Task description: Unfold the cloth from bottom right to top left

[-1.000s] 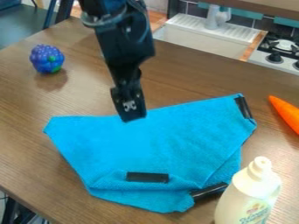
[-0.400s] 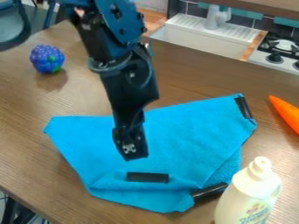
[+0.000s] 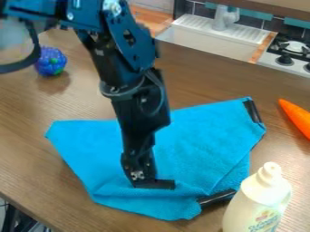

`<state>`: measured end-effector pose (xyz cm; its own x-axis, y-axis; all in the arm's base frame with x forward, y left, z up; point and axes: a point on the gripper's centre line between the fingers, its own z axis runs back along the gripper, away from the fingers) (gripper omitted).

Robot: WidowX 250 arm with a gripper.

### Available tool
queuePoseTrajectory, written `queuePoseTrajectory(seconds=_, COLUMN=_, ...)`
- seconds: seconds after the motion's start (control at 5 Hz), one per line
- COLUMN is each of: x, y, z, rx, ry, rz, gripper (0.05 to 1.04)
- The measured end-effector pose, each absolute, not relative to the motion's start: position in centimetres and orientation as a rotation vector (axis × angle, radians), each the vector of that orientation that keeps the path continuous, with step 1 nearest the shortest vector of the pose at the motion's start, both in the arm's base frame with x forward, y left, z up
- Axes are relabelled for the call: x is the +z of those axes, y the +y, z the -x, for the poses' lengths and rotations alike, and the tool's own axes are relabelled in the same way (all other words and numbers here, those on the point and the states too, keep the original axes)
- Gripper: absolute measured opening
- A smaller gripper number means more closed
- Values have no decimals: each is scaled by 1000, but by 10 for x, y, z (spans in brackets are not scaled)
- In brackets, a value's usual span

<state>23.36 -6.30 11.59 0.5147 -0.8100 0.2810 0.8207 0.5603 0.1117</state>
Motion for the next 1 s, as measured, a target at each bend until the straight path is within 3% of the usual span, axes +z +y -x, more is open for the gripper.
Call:
queuePoseTrajectory(seconds=0.6, x=96, y=-77, z=-233, rx=-1021, ry=-296, rz=14, gripper=1001)
queuePoseTrajectory(seconds=0.8, x=90, y=-79, z=-233, rx=-1030, ry=-291, rz=1, gripper=953)
queuePoseTrajectory(seconds=1.0, x=87, y=-79, z=-233, rx=-1032, ry=-290, rz=-5, gripper=693)
